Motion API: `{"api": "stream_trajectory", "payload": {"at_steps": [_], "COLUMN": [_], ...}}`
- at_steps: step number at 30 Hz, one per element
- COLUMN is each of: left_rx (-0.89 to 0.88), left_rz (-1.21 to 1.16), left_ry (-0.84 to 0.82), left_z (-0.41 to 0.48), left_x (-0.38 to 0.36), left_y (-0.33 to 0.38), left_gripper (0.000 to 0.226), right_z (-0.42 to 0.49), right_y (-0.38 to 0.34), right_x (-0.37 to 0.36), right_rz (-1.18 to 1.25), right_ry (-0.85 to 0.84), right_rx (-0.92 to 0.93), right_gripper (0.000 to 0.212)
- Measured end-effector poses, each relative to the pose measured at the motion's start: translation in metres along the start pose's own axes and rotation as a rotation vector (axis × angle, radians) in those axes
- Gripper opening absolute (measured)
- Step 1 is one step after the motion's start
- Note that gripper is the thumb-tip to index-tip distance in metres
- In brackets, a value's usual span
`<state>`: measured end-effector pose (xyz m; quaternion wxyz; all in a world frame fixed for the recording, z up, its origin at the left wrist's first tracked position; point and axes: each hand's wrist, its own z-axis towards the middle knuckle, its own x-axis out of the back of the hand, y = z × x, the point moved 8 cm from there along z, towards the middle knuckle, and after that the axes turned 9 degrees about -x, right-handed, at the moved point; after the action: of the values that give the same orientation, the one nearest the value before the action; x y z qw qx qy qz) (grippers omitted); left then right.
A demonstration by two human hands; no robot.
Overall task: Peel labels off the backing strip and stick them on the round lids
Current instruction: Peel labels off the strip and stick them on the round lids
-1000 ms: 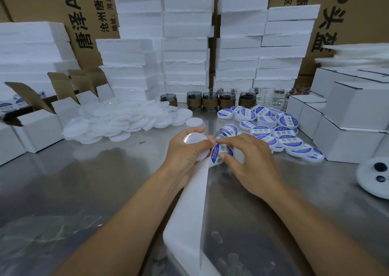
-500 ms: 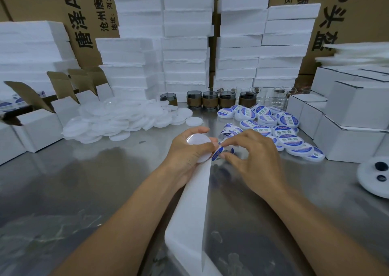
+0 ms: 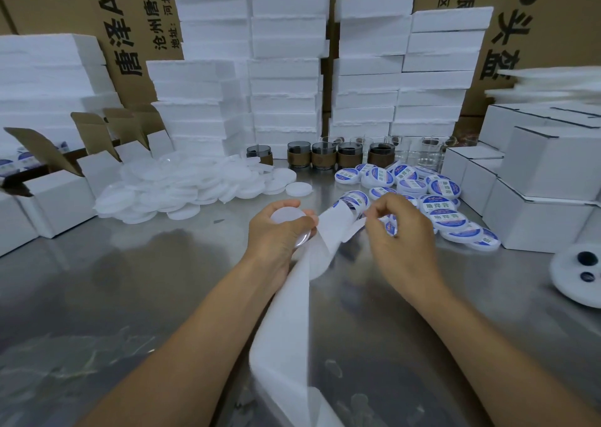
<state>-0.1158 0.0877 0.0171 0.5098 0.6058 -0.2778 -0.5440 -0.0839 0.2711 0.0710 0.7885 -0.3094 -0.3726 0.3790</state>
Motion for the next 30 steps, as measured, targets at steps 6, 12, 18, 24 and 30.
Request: {"api": "stream_trajectory", "payload": {"at_steps": [6, 12, 18, 24, 30], "left_rx": [-0.004, -0.016, -0.066, 0.064, 0.123], "left_rz": [0.079, 0.202, -0.017, -0.385, -0.324], "left_ry": [0.054, 0.162, 0.186, -0.202, -0.360], "left_z": [0.003, 0.010, 0.014, -0.002, -0.016], "left_x": [0.006, 0.022, 0.020, -0.026, -0.046], "left_y": [0.004, 0.011, 0.023, 0.024, 0.012], "left_gripper": [0.021, 0.014, 0.021, 0.052, 0.067], "right_z": [0.008, 0.005, -0.003, -0.007, -0.012], "right_y": [0.016, 0.019, 0.004, -0.008, -0.018], "right_x": [0.016, -0.002, -0.021, -0.029, -0.027], "right_rz": [0.311, 0.705, 0.870, 0.782, 0.554], "right_ry": [0.111, -0.116, -0.371, -0.483, -0.426], "right_rx": [-0.276, -0.579, -0.631, -0.534, -0.330], "right_gripper": [0.033, 0.030, 0.020, 0.011, 0.007]}}
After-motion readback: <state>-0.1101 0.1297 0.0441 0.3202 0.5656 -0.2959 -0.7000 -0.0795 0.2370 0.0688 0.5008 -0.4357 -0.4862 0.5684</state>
